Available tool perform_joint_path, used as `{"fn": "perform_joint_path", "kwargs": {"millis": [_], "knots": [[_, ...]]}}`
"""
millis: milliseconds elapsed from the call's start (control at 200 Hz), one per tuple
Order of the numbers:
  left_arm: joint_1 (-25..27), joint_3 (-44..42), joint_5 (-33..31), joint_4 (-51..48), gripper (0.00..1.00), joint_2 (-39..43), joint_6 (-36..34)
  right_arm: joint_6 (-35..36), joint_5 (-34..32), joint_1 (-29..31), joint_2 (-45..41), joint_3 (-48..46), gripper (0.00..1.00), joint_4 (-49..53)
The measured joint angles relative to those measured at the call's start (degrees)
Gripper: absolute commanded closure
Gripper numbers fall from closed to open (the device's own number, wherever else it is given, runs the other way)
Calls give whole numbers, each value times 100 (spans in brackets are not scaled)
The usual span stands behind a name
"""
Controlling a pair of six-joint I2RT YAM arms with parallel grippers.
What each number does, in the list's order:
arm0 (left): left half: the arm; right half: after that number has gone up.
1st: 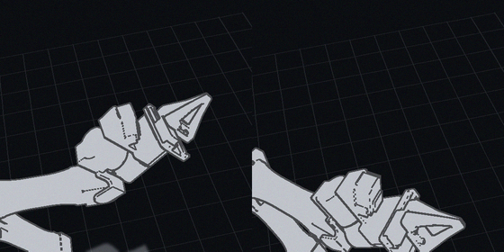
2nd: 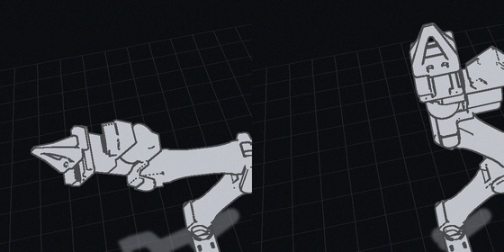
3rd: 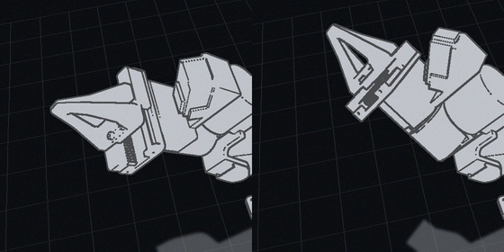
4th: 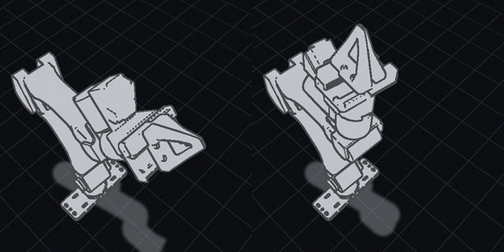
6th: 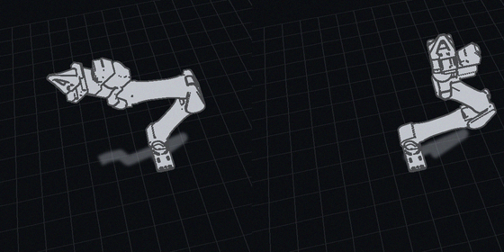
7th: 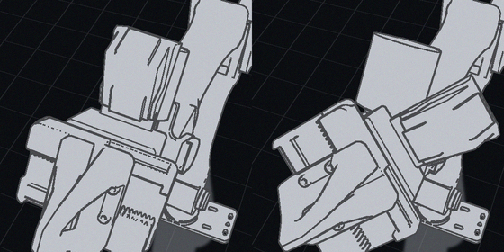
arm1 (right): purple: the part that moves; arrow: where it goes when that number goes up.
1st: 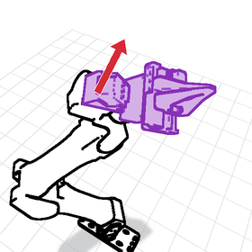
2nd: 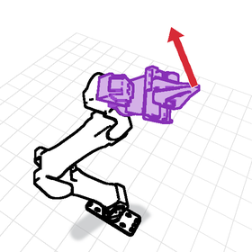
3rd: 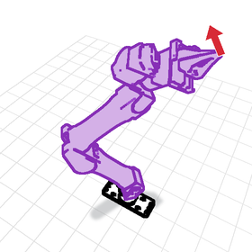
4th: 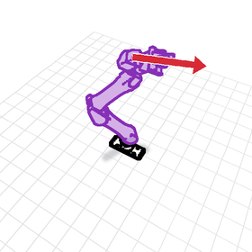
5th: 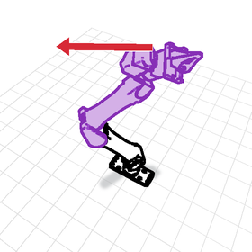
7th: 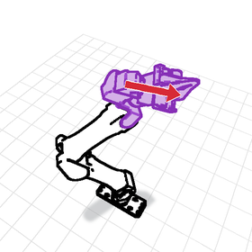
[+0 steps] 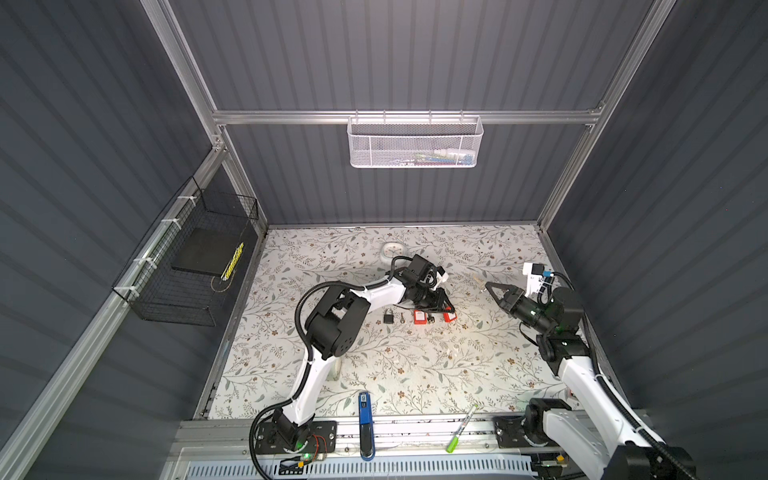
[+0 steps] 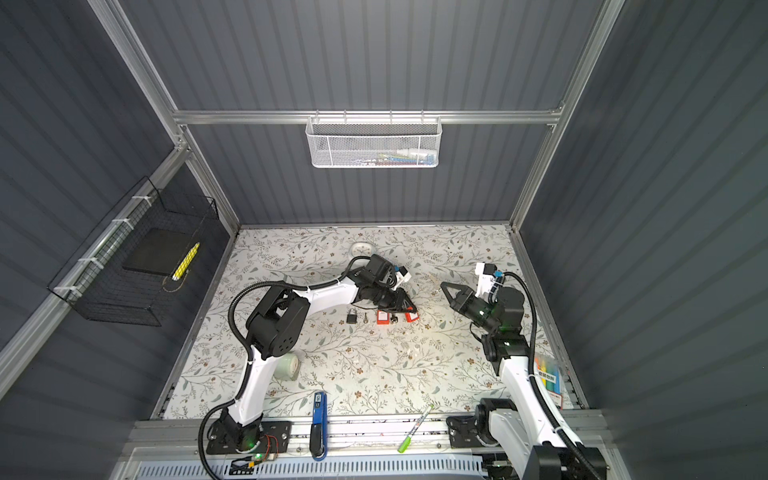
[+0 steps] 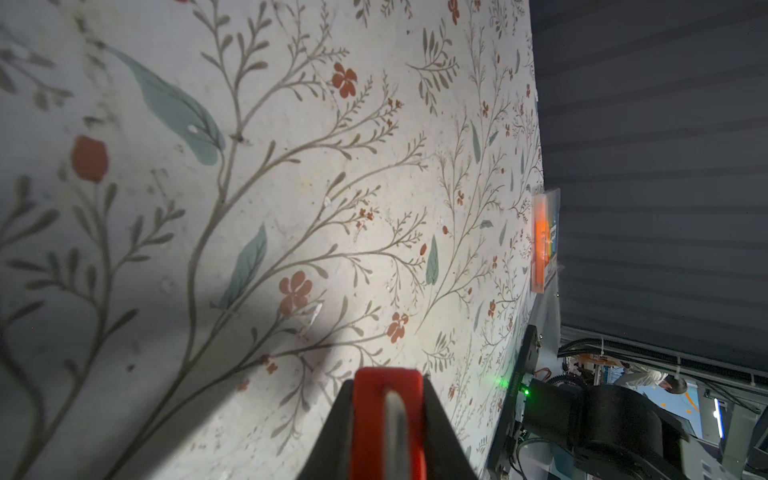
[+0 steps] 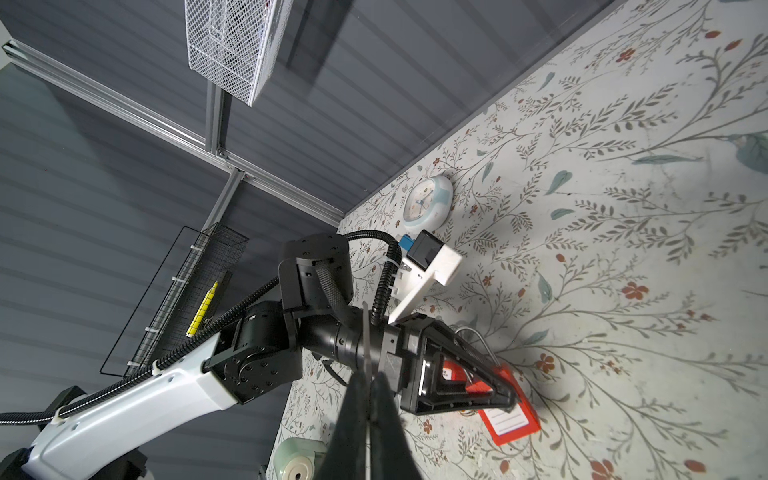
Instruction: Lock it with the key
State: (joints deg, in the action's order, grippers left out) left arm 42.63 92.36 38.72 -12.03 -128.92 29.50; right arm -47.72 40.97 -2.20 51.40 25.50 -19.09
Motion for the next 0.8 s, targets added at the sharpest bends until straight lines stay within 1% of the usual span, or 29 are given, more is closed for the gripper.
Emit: {"fn": "perform_joint_path", "kwargs": {"millis": [205, 580, 695, 800], "knots": [[11, 321, -151, -389, 100, -170, -210, 4, 22, -2, -4, 0, 100, 76], [20, 522, -109, -560, 100, -315, -343, 46, 22, -2, -26, 0, 100, 140], [20, 627, -98, -614, 96, -378, -367, 76, 22, -2, -48, 0, 100, 219], [20, 649, -85, -651, 90, -387, -396, 111, 22, -2, -83, 0, 100, 326]]}}
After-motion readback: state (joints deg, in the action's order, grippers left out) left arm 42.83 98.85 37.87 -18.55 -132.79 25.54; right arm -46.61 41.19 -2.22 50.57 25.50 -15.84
